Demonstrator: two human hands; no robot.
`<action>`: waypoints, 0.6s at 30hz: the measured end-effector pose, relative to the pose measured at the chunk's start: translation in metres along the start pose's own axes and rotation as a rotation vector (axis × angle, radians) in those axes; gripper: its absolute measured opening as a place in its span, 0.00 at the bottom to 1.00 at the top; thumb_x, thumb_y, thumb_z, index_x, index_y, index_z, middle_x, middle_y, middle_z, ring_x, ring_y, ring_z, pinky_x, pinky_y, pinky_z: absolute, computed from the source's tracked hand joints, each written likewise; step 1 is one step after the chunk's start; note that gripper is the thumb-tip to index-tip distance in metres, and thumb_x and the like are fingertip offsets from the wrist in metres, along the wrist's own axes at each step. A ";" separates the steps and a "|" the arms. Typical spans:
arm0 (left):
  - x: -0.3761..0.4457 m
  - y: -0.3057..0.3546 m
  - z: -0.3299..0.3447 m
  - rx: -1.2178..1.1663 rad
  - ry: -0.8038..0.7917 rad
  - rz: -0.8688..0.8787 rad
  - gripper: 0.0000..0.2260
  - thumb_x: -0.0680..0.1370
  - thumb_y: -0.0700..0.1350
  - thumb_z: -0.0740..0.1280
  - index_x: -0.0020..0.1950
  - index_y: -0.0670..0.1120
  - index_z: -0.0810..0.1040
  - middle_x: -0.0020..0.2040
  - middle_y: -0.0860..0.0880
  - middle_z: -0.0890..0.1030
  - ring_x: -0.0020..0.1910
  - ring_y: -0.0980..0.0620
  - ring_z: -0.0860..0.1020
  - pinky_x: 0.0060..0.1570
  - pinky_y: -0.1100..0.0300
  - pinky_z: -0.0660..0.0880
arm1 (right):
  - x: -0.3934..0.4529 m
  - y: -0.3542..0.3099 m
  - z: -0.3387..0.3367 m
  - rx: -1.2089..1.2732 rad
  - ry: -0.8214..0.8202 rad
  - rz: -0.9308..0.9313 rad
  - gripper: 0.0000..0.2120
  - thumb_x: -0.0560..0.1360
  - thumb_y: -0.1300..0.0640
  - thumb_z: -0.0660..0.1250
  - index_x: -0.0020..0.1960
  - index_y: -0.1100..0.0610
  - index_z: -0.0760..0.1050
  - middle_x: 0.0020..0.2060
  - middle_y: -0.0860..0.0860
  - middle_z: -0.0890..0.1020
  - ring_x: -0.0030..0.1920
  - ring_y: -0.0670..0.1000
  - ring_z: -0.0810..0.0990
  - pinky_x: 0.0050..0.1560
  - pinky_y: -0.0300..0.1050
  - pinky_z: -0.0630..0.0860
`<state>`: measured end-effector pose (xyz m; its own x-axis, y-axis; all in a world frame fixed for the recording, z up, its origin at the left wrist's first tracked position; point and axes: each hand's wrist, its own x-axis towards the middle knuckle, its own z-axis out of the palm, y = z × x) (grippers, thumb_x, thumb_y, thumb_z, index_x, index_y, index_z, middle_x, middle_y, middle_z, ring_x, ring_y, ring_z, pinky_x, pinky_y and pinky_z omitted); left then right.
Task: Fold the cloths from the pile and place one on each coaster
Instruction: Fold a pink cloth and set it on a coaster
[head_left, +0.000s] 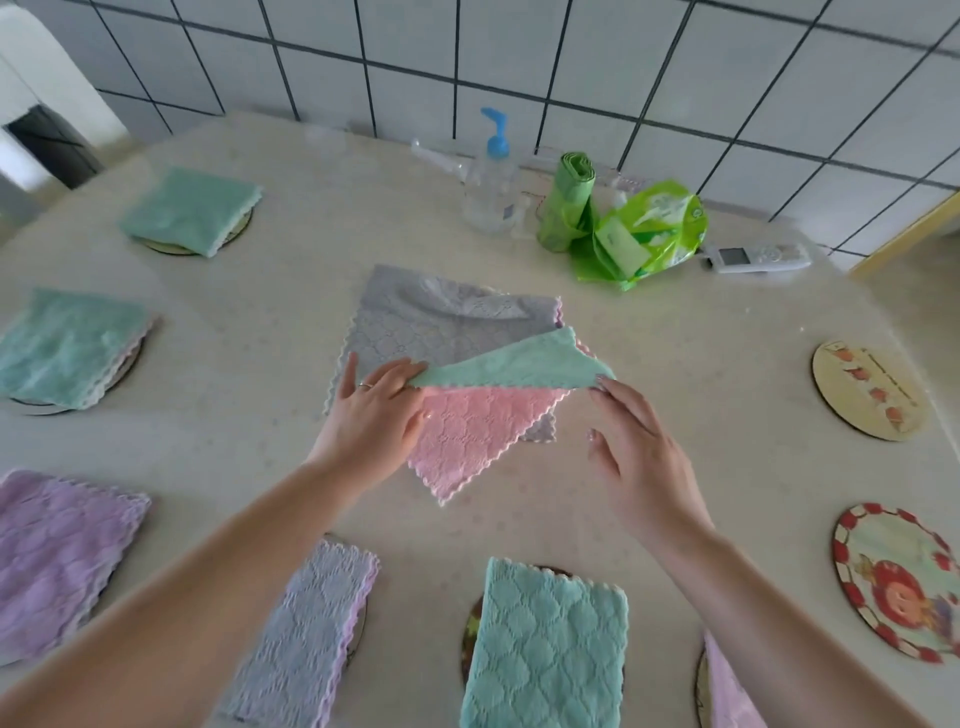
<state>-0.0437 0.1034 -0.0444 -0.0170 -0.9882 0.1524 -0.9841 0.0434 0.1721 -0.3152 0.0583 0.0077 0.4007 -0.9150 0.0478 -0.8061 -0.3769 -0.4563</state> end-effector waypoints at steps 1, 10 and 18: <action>0.002 -0.002 -0.006 -0.017 0.070 0.014 0.09 0.73 0.42 0.68 0.53 0.47 0.81 0.58 0.47 0.80 0.57 0.45 0.78 0.67 0.34 0.56 | -0.002 0.003 -0.005 0.000 0.036 0.000 0.21 0.75 0.61 0.63 0.68 0.55 0.69 0.69 0.43 0.67 0.61 0.49 0.75 0.53 0.43 0.71; 0.024 0.037 -0.071 -0.530 0.388 0.019 0.08 0.74 0.39 0.64 0.48 0.52 0.74 0.46 0.57 0.76 0.44 0.56 0.77 0.44 0.59 0.74 | -0.020 0.035 -0.061 0.064 0.346 -0.041 0.18 0.77 0.62 0.60 0.66 0.61 0.71 0.66 0.51 0.71 0.65 0.45 0.69 0.63 0.30 0.60; 0.065 0.097 -0.084 -0.592 0.369 -0.111 0.12 0.74 0.45 0.70 0.53 0.54 0.69 0.35 0.53 0.76 0.32 0.54 0.74 0.33 0.57 0.72 | -0.020 0.087 -0.119 0.062 0.363 -0.036 0.18 0.76 0.64 0.62 0.66 0.61 0.71 0.66 0.52 0.71 0.63 0.40 0.67 0.59 0.20 0.55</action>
<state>-0.1259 0.0562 0.0635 0.2418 -0.8815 0.4056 -0.7131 0.1220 0.6904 -0.4451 0.0271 0.0730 0.2389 -0.8972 0.3715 -0.7617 -0.4104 -0.5013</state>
